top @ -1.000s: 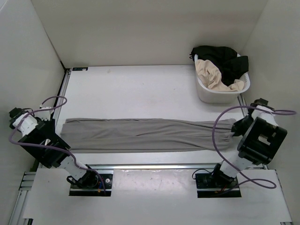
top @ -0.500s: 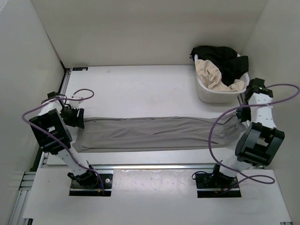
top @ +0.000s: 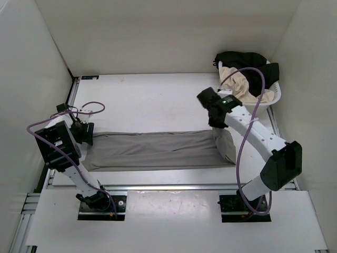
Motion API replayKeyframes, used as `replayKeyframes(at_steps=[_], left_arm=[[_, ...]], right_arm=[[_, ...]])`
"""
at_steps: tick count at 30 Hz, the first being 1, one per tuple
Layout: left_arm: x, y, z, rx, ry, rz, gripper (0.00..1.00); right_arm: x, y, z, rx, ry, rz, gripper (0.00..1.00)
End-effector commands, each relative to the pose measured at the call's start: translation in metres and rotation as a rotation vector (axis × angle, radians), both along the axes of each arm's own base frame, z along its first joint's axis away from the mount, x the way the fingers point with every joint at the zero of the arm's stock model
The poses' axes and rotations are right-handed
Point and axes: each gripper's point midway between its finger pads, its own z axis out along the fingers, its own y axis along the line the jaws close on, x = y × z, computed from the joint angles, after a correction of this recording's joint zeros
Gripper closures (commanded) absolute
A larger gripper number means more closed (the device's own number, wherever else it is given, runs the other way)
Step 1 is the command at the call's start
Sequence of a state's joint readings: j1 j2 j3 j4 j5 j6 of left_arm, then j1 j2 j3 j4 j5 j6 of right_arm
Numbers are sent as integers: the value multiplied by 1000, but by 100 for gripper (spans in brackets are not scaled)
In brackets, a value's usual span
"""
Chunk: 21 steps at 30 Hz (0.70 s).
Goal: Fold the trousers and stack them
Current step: Fold the trousers
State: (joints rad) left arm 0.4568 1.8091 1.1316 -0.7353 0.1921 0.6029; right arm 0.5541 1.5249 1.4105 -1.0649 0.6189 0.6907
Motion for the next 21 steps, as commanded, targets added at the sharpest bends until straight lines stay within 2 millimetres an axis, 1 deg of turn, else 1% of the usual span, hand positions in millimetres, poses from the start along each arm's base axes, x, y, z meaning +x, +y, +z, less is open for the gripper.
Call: replayKeyframes(at_steps=[1,2,3,5,6,7,8,9,10,11,12,14,16,17,18,19,20,21], left_arm=[[1,-1,-7,14,4,13,29],[1,-3,-10,2,9,11,29],[1,-3,-10,2,9,11,29],[2,-6,-13,-2,17,0,29],[1,-4,-13,8,22,2,29],[0,-6,-16,13,37,4,29],[1,-9,-16,13,37,-5,29],[1,-9,-16,13,37,-5,29],[1,-9,-16,13,37,-5,29],[2,-13,-16,11,38,-8,29],[5,-14,-17,3,34,-10,29],[6,-16,-17,3,34,-19,29],[9,-15,-17,4,33,-19,29],[13,-14,-15,8,23,-19,29],[14,-17,-15,8,23,-28,29],[17,-15,-15,9,20,-28,29],[17,-15,-15,9,20,-28,29],[16,-16,-18,6,29,-28,29]], right_arm=[[-8,32,8,26,-74,-29,100],[-6,47,4,51,-82,-8,100],[-11,66,0,65,-74,45,100],[-13,97,-12,94,-41,106,100],[-14,121,-15,98,-29,153,100],[-15,134,-16,100,-29,177,100],[-14,144,-15,92,-32,196,100],[-21,154,-24,40,-6,230,100],[-15,163,-14,33,-41,236,100],[-14,170,-14,36,-44,245,100],[-14,176,-21,24,-32,255,100],[-8,184,-21,36,-43,255,100],[-6,195,-36,44,-16,270,100],[-5,202,-39,62,-10,274,100],[-7,207,-51,59,22,287,100],[-9,211,-58,73,44,294,95],[-13,219,-64,94,82,332,86],[-15,225,-68,112,104,363,63]])
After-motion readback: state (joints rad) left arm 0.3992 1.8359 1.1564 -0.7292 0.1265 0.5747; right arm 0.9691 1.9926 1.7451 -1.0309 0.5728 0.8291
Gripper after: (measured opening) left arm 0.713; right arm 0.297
